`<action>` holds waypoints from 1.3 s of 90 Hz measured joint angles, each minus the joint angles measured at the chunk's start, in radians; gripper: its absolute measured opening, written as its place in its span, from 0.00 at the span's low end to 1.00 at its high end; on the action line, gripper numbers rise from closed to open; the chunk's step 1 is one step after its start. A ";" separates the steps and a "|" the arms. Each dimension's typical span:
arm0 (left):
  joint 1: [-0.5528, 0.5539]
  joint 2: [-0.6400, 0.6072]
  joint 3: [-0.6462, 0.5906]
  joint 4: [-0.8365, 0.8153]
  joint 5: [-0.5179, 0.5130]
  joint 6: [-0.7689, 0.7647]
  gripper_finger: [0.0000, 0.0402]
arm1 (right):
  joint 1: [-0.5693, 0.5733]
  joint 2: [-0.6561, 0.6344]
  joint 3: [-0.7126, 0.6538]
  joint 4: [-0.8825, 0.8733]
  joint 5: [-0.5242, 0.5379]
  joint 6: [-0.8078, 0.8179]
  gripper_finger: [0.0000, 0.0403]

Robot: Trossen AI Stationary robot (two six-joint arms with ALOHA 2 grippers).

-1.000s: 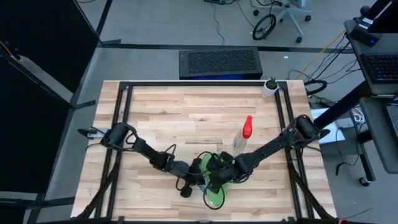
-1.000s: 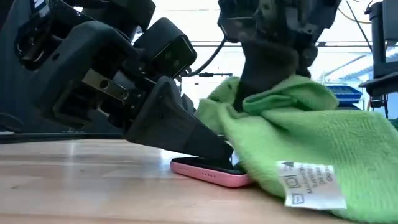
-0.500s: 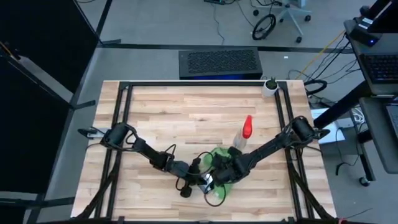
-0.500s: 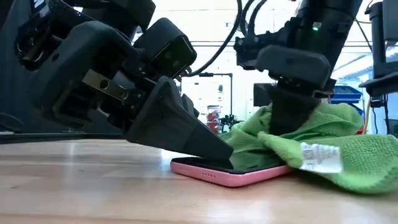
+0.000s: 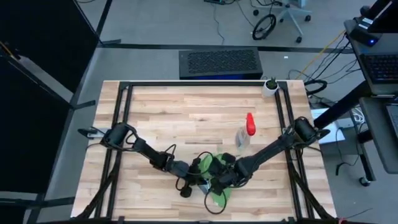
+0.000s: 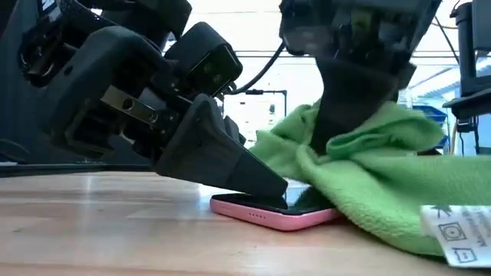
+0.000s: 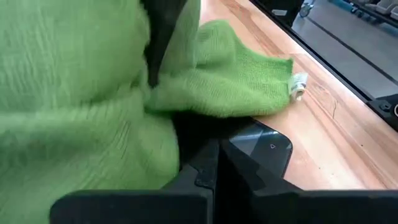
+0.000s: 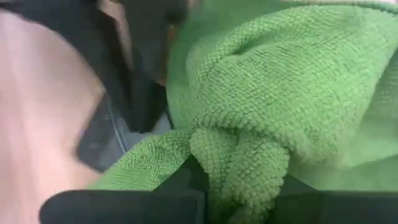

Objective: Apply microfiber cloth
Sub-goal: Wipe the front of the cellphone with the green microfiber cloth

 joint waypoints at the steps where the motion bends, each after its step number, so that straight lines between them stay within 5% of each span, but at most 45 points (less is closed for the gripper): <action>1: 0.000 0.000 0.000 -0.001 0.000 0.000 0.00 | 0.000 0.005 -0.001 -0.002 0.002 0.001 0.06; 39: 0.001 0.000 0.000 0.002 -0.001 0.005 0.00 | -0.004 -0.043 -0.018 -0.323 -0.026 0.065 0.06; 77: 0.008 0.001 -0.001 0.012 0.002 0.006 0.00 | 0.057 -0.042 -0.010 0.048 -0.029 -0.053 0.06; 117: 0.010 0.001 0.000 0.014 0.022 0.025 0.00 | 0.053 -0.008 -0.013 -0.383 -0.019 0.119 0.06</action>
